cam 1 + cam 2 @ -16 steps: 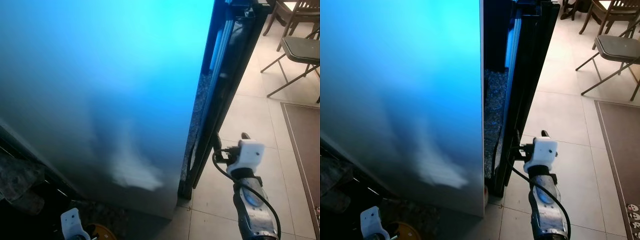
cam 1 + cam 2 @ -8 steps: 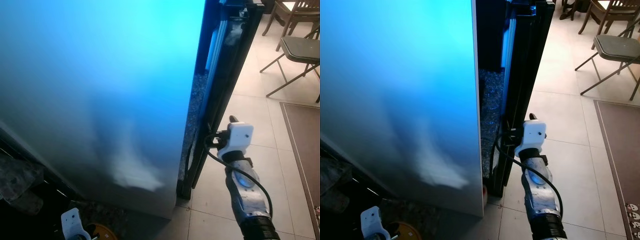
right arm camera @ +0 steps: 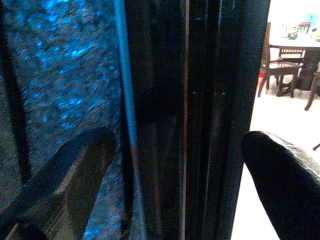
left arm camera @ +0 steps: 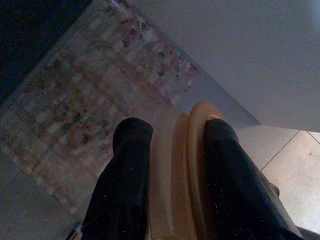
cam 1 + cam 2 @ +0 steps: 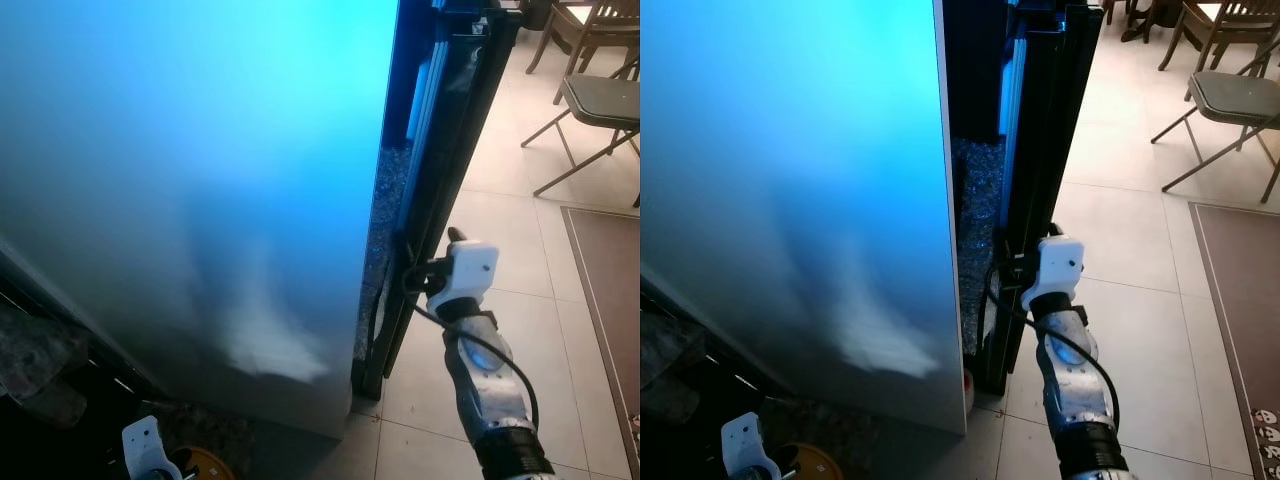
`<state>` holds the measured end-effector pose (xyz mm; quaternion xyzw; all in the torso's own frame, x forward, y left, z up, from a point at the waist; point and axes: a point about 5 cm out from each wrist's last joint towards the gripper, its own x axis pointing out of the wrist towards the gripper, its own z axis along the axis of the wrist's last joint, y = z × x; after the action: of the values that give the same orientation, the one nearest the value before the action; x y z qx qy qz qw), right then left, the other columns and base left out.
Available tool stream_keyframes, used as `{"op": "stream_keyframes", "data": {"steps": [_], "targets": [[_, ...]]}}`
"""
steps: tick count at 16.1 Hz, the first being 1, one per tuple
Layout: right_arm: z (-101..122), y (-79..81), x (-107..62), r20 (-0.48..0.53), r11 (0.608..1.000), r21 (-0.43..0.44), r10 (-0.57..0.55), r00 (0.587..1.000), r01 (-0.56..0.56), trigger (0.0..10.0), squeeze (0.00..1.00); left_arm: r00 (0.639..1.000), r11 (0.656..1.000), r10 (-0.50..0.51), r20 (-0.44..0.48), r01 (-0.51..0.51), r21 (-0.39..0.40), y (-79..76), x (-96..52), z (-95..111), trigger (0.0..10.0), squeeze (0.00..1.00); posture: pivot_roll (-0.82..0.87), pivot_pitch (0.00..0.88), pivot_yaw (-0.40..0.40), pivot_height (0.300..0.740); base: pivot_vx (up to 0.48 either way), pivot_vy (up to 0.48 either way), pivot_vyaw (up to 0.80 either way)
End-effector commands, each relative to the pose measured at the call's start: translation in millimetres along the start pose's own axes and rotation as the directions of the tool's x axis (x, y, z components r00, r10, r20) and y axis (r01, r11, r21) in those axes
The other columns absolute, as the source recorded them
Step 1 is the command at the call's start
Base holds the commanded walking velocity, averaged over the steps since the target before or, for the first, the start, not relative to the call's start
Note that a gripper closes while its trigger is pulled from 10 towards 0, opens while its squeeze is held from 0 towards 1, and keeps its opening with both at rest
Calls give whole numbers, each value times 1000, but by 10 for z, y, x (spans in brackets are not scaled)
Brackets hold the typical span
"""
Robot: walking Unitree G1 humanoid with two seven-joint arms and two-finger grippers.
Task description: Restocking fridge
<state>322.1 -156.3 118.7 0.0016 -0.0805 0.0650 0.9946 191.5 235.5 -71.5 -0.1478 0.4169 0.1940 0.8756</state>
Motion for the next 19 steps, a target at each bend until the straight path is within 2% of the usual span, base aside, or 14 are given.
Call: {"op": "stream_keyframes", "data": {"steps": [1,7,19], "targets": [[19,-23,21,10,1000,0,-13,1000,13,10000,0,1000,1000,11,-9,-11,-3,13,-1,-14,10000,0,-37,50,102,740,0,0,0],[27,-66,39,11,999,8,-38,999,38,10000,0,1000,1000,11,-11,-11,-3,15,-3,-26,10000,0,-35,48,101,740,0,0,0],[69,-126,201,10,1000,-1,-28,1000,28,10000,0,1000,1000,14,-13,-14,-13,26,-6,-36,10000,0,-23,36,97,740,0,0,0]]}}
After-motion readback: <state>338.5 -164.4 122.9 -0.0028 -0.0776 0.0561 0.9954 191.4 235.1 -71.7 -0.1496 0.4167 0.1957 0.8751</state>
